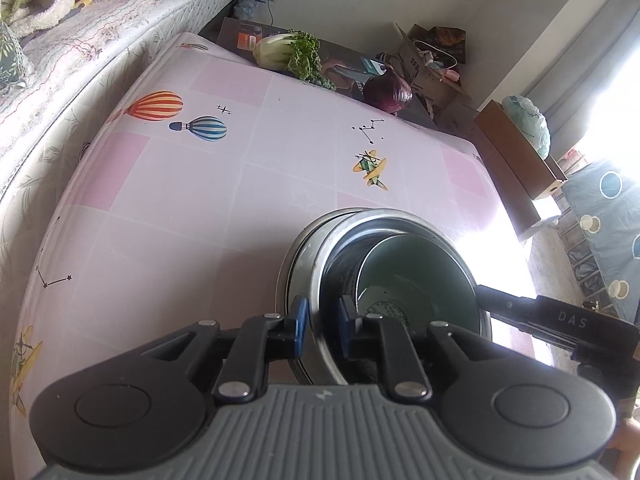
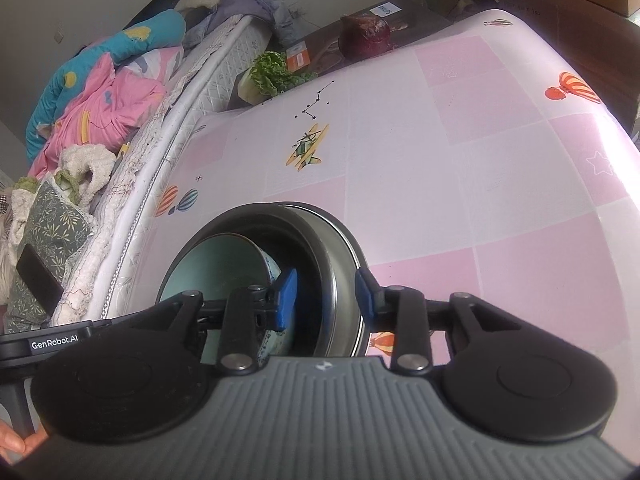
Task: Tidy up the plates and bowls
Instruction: 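Lower the steel bowl onto the white plate and open both grippers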
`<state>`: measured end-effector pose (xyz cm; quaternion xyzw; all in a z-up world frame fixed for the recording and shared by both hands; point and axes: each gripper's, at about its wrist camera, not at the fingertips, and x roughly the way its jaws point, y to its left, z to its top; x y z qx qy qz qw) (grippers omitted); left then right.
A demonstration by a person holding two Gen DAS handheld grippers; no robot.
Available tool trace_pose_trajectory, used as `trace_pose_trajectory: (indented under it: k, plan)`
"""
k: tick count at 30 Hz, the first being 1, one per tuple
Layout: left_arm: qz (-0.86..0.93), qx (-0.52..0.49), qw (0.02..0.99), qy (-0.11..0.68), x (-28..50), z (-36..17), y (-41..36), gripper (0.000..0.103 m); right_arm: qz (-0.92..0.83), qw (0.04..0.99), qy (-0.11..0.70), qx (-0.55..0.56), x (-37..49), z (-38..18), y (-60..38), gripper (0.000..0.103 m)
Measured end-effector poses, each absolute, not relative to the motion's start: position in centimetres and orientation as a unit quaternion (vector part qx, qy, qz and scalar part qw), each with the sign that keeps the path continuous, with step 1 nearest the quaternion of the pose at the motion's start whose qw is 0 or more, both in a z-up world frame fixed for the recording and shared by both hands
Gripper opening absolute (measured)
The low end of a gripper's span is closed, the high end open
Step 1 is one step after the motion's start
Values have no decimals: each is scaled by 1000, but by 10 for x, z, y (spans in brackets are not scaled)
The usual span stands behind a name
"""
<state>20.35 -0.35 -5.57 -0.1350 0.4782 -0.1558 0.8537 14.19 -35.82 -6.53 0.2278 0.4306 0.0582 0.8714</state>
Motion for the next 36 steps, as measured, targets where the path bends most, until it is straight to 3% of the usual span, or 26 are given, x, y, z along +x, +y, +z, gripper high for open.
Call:
trace_pose_trajectory:
  k: [2,4,8,12,19,31,36]
  plan:
    - [-158,-134,857,472,200,-52,-1,22,60,873,424,232,144,-63,-360,31]
    - [-165,-139,857,467,196,-48,2,39,64,874,420,237,147,-61,-360,31]
    - [-162,-143,861,460,187,-44,11,53,78,875,411,244,158,-55,-355,32]
    - [-144,-132,870,453,179,-44,21,64,91,878,404,239,176,-52,-347,41]
    - [-116,-121,871,461,171,-59,45,67,91,871,428,224,207,-68,-331,45]
    - [-117,-95,872,465,154,-72,48,67,87,874,425,218,189,-66,-335,46]
    - [-117,-72,884,447,141,-64,42,79,96,886,400,215,162,-48,-338,49]
